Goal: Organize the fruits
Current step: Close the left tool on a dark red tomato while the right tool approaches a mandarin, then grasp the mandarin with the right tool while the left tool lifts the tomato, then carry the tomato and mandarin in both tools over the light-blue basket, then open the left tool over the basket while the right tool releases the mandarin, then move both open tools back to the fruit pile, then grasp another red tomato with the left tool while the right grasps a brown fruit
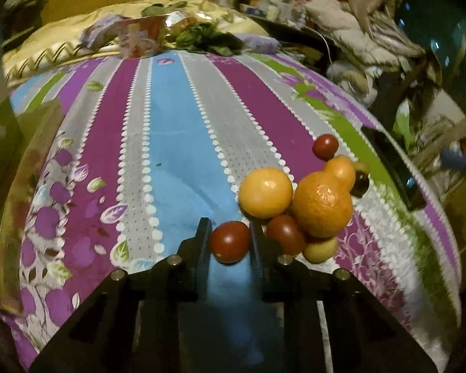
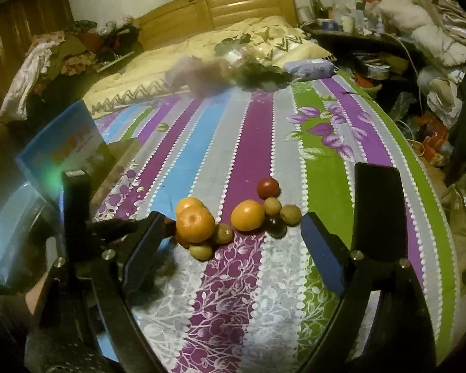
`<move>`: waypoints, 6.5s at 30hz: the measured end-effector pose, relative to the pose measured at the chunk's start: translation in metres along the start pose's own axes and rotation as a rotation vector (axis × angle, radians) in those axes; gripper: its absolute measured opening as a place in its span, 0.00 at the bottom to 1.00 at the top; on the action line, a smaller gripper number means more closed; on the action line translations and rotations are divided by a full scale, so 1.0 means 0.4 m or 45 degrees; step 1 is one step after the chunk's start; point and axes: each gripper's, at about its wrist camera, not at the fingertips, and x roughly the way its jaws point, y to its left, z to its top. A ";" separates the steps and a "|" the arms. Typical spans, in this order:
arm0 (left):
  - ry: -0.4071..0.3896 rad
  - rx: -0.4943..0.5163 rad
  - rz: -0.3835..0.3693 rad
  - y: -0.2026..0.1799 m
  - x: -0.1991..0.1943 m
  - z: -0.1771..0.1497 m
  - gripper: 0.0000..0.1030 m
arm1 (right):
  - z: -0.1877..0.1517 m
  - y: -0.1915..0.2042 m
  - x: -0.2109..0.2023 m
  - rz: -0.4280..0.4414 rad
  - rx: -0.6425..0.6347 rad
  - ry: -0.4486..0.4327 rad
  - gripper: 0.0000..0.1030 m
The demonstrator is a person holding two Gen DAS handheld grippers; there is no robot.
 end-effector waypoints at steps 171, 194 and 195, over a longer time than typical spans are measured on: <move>0.145 -0.257 -0.245 0.008 -0.132 -0.035 0.49 | -0.188 0.035 -0.153 -0.145 0.185 0.113 0.73; 0.066 -0.193 -0.213 -0.010 -0.002 0.002 0.24 | -0.131 -0.001 0.011 0.006 0.157 0.112 0.64; 0.051 -0.179 -0.199 -0.005 -0.018 -0.005 0.24 | -0.129 0.004 0.020 0.007 0.144 0.114 0.63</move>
